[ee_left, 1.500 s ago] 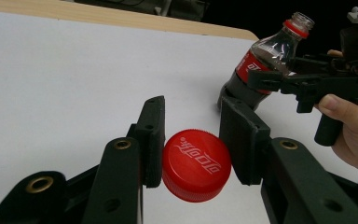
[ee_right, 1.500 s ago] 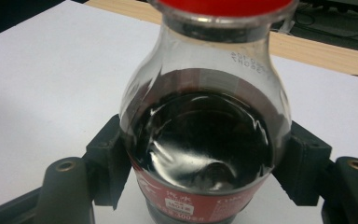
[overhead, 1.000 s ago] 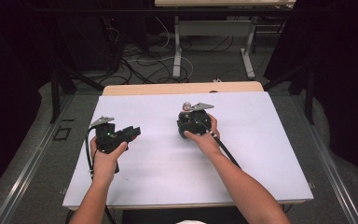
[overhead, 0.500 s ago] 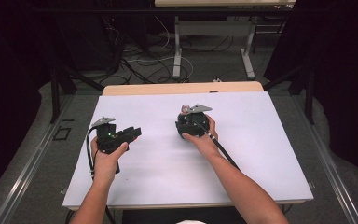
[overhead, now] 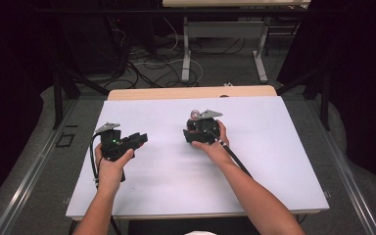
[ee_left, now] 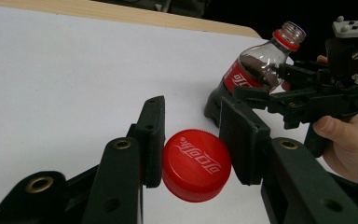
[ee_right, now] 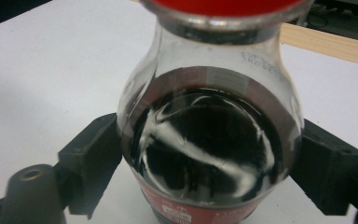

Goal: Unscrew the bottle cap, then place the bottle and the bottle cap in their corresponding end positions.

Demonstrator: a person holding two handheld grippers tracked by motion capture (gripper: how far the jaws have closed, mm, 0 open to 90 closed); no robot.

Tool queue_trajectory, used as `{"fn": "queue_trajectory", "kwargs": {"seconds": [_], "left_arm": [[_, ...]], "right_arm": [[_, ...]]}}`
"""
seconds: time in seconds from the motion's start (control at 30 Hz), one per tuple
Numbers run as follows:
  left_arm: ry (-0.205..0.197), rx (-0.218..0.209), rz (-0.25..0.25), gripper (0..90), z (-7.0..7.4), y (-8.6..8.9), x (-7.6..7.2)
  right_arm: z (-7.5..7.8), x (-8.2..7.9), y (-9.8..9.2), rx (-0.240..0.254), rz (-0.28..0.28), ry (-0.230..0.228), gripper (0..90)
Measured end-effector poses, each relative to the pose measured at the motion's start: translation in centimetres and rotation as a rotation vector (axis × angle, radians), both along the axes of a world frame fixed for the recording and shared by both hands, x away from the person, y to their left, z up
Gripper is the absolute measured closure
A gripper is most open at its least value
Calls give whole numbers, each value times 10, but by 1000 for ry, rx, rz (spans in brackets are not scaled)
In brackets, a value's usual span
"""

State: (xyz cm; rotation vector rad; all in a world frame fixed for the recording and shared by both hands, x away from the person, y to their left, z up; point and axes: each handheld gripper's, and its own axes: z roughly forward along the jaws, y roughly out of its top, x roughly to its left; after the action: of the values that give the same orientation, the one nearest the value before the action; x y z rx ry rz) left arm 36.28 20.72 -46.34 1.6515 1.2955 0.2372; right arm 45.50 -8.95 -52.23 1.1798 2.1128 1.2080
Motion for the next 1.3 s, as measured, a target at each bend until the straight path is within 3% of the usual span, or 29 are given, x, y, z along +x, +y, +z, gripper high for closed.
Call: {"fn": "queue_trajectory", "kwargs": {"seconds": [0.17, 0.3, 0.5, 0.6, 0.83, 1.03, 1.17, 1.3], "left_arm": [[1, -4, 6, 618, 0, 0, 0], [-2, -8, 14, 618, -2, -1, 1], [7, 11, 3, 618, -4, -1, 1], [3, -4, 10, 618, -5, -3, 1], [7, 4, -3, 618, -5, -7, 1], [4, 11, -6, 618, -8, -11, 1], [21, 24, -29, 618, -9, -15, 1], [8, 34, -59, 618, -12, -25, -1]], "right_arm": [[-2, -1, -1, -21, -17, 25, 113], [-1, -7, -4, -21, -8, 36, 3], [4, -24, -14, -52, -16, 40, 0], [8, -35, -22, -62, -16, 42, 0], [13, -69, -53, -35, 13, 56, 0], [12, -95, -85, -29, -28, 64, 0], [10, -104, -106, -36, -61, 71, 0], [9, -109, -122, -39, -101, 64, 0]]}}
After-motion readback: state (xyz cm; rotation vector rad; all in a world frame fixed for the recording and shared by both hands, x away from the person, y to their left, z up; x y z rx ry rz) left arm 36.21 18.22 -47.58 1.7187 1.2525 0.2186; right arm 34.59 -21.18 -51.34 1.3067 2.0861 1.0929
